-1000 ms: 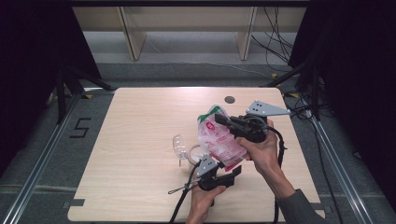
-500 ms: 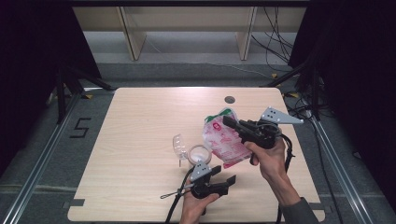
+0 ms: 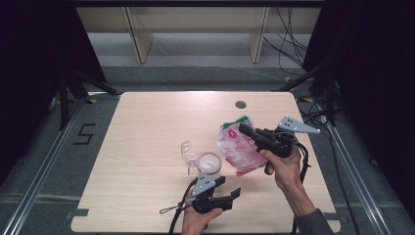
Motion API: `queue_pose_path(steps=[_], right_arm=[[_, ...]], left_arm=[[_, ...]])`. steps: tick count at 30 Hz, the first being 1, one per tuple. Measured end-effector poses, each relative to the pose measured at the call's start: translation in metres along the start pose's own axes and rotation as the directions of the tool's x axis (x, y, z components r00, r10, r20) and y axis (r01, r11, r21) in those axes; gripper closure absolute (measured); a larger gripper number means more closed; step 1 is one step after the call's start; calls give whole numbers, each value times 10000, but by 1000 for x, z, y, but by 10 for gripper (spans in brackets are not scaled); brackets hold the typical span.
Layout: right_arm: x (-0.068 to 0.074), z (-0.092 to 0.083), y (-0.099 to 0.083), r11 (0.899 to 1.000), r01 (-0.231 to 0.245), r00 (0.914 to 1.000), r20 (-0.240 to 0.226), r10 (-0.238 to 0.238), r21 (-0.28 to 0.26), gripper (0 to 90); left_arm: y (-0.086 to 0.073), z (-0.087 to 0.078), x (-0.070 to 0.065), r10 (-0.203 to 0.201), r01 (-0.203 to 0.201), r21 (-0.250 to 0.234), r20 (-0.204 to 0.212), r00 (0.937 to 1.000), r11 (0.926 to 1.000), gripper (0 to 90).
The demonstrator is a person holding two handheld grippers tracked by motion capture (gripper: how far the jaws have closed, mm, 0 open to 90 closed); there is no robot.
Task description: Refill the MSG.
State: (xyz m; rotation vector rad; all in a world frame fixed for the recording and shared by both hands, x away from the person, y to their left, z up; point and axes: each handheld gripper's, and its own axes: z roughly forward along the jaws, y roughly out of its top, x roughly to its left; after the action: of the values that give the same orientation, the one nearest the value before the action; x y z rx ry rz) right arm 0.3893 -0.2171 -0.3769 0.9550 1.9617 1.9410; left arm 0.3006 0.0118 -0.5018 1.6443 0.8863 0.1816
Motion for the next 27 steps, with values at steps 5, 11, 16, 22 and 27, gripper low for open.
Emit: queue_pose_path(steps=[5, 11, 16, 22, 27], right_arm=[[-8, -11, -18, 9986, -531, 9984, 176, 531, -22, 900], [-29, -31, -31, 9981, -610, 9964, 580, 617, -129, 900], [-32, -49, -36, 9944, -1033, 9916, 756, 1046, -216, 900], [-39, -69, -45, 9954, -918, 9895, 1095, 941, -264, 900], [-49, -86, -54, 9938, -1077, 9827, 1484, 1104, -262, 900]], left_arm=[[-3, -10, 0, 369, -367, 229, -67, 9993, 9991, 302], [-1, -26, 6, 337, -332, 140, -354, 9988, 9993, 296], [0, -38, 12, 358, -349, 145, -648, 9973, 9993, 295], [-1, -50, 18, 740, -699, 504, -852, 9936, 9963, 295], [-1, -55, 22, 508, -450, 538, -1108, 9925, 9975, 294]])
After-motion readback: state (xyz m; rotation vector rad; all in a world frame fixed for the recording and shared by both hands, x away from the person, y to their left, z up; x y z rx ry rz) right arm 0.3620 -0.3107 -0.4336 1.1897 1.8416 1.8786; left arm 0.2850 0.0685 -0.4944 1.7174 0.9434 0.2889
